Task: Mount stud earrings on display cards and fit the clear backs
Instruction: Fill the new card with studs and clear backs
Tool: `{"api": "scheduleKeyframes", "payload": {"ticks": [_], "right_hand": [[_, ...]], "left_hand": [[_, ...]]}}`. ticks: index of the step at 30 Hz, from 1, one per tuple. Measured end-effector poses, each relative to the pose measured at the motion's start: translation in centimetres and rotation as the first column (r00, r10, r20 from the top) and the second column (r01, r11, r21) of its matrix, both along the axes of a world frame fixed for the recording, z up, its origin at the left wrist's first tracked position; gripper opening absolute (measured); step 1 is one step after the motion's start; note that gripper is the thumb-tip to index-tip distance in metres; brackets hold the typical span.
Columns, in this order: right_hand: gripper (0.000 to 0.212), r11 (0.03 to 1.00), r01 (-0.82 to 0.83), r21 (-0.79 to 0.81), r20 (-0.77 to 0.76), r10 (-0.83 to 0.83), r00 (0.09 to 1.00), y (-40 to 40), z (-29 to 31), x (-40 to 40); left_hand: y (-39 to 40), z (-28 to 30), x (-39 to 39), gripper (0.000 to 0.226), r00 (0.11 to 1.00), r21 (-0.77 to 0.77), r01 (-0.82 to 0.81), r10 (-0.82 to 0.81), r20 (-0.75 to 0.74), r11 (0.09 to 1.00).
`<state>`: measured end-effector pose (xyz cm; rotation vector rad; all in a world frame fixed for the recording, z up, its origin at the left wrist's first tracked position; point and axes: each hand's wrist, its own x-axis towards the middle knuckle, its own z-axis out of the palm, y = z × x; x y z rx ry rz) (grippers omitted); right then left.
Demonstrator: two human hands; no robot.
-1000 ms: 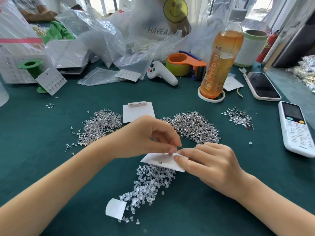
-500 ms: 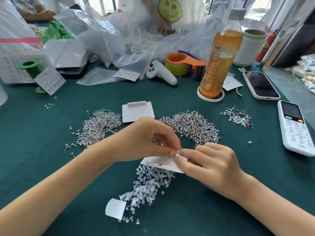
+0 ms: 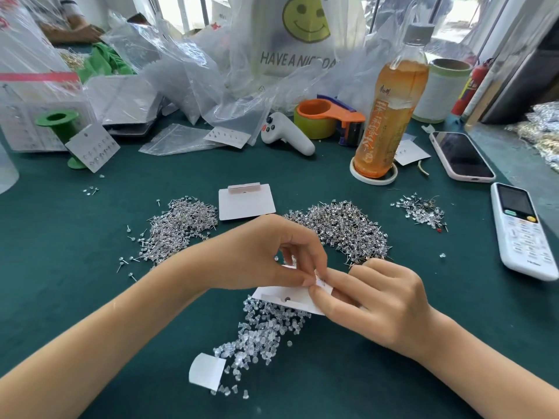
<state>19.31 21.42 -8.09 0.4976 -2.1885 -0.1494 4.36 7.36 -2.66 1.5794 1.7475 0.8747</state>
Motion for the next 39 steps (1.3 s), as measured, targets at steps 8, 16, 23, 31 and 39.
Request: {"api": "scheduleKeyframes", "payload": {"ticks": [8, 16, 23, 31, 39], "right_hand": [[0.013, 0.799, -0.028, -0.601, -0.004, 0.033, 0.999, 0.7, -0.3, -0.1], [0.013, 0.584, 0.041, -0.811, 0.035, -0.021, 0.999, 1.2, -0.6, -0.4], [0.007, 0.710, -0.024, -0.704, 0.005, 0.038, 0.999, 1.3, -0.4, -0.3], [0.024, 0.966, -0.098, -0.240, 0.035, 0.110, 0.993, 1.0, 0.1, -0.4], [0.014, 0.991, -0.082, -0.102, 0.124, 0.094, 0.988, 0.4, 0.4, -0.5]], "left_hand": [[-1.1, 0.8, -3.3, 0.009, 0.947, 0.172, -0.318, 0.319, 0.024, 0.932], [-1.8, -2.1, -3.6, 0.011, 0.927, -0.023, -0.252, 0.235, -0.293, 0.967], [-1.5, -2.6, -3.1, 0.009, 0.914, 0.025, -0.227, 0.222, -0.340, 0.974], [-0.8, -1.2, -2.6, 0.007, 0.920, 0.061, -0.365, 0.350, 0.174, 0.929], [-0.5, -0.1, -0.1, 0.013, 0.962, 0.094, -0.176, 0.151, 0.226, 0.980]]}}
